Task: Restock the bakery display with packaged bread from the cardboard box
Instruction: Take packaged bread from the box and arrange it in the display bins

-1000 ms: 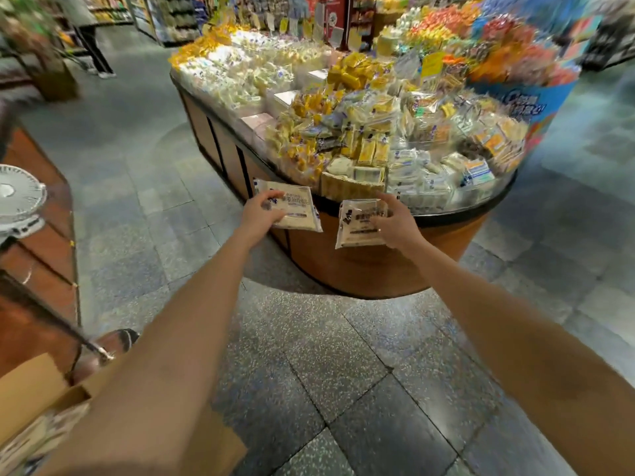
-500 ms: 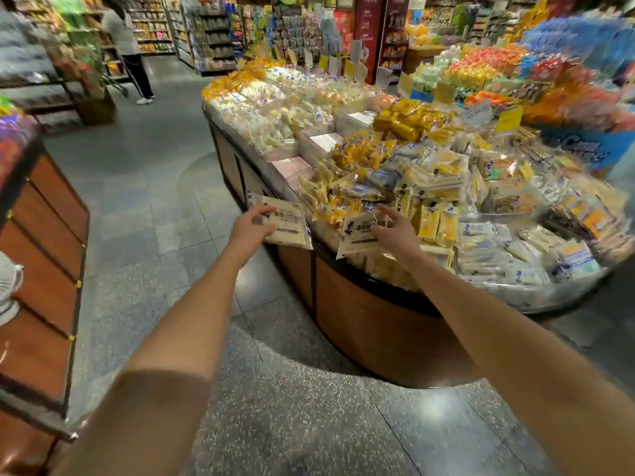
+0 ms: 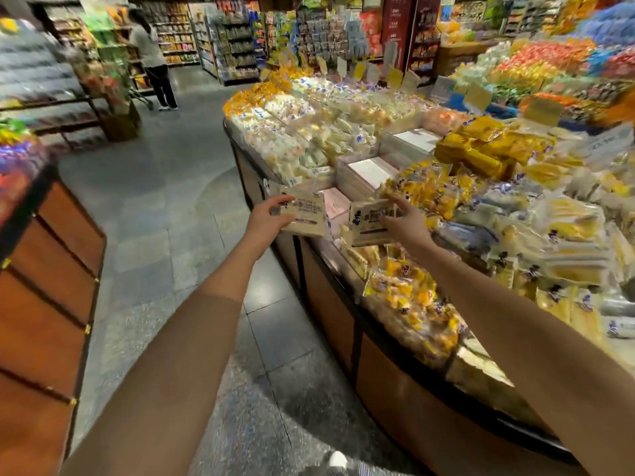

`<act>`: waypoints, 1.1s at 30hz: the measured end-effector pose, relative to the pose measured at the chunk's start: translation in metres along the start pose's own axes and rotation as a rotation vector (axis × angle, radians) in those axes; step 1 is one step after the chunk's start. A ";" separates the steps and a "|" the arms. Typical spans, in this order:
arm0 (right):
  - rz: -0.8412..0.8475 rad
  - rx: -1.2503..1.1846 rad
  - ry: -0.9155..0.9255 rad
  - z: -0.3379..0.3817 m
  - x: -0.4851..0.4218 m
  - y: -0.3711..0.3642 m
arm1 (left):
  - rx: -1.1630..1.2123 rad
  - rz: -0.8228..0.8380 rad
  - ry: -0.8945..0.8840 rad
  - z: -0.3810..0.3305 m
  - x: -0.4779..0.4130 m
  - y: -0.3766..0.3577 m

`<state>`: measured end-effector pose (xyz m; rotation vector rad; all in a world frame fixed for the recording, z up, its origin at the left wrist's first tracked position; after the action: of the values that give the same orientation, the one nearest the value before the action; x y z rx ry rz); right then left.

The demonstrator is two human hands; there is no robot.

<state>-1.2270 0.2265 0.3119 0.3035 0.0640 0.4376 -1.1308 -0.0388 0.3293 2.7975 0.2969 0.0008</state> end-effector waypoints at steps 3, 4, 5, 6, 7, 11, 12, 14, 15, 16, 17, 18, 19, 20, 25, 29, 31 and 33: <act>-0.020 -0.015 -0.023 -0.004 -0.085 -0.005 | 0.003 0.028 0.014 0.008 -0.079 0.012; -0.020 -0.014 -0.025 -0.004 -0.112 -0.006 | 0.001 0.036 0.010 0.009 -0.104 0.017; -0.017 -0.019 -0.029 -0.003 -0.137 -0.007 | 0.004 0.043 0.004 0.010 -0.129 0.021; -0.014 -0.032 -0.034 -0.004 -0.161 -0.008 | 0.009 0.053 0.003 0.011 -0.153 0.026; -0.011 -0.048 -0.037 -0.005 -0.182 -0.009 | 0.008 0.064 0.004 0.013 -0.177 0.030; -0.012 0.002 -0.061 -0.008 -0.259 -0.011 | -0.001 0.103 0.029 0.028 -0.268 0.046; -0.033 0.031 -0.057 -0.009 -0.277 -0.009 | 0.007 0.115 0.034 0.033 -0.290 0.048; -0.101 0.069 -0.053 -0.014 -0.311 -0.005 | 0.020 0.150 0.020 0.040 -0.335 0.053; -0.136 0.081 -0.054 -0.016 -0.327 -0.003 | 0.024 0.179 0.006 0.042 -0.358 0.056; -0.171 0.088 -0.059 -0.019 -0.342 -0.002 | 0.015 0.211 -0.003 0.045 -0.382 0.059; -0.202 0.089 -0.067 -0.021 -0.356 -0.001 | 0.001 0.244 -0.014 0.046 -0.404 0.062; -0.237 0.074 -0.079 -0.023 -0.370 0.001 | -0.016 0.282 -0.024 0.047 -0.427 0.065; -0.282 0.048 -0.096 -0.023 -0.382 0.004 | -0.023 0.320 -0.035 0.047 -0.450 0.069; -0.335 0.026 -0.110 -0.022 -0.393 0.007 | -0.028 0.356 -0.045 0.046 -0.474 0.072; -0.530 0.003 -0.157 -0.017 -0.440 0.030 | 0.014 0.435 -0.102 0.036 -0.576 0.064; -0.632 -0.006 -0.162 -0.017 -0.466 0.055 | 0.052 0.549 -0.109 0.033 -0.634 0.028; -0.683 0.032 -0.168 -0.020 -0.478 0.076 | 0.054 0.602 -0.120 0.028 -0.663 0.005; -0.715 0.055 -0.180 -0.023 -0.490 0.098 | 0.061 0.634 -0.142 0.020 -0.689 -0.019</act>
<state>-1.7129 0.1083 0.3176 0.3500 0.0061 -0.3013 -1.8085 -0.1685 0.3276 2.8038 -0.6338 -0.0587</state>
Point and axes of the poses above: each hand's wrist, its own x-axis away from the middle knuckle, its own y-axis out of the back of the hand, z = x × y, the point moved 2 cm from there along -x, towards the middle knuckle, and after that the axes turned 15 degrees about z, right-handed, at the moved point
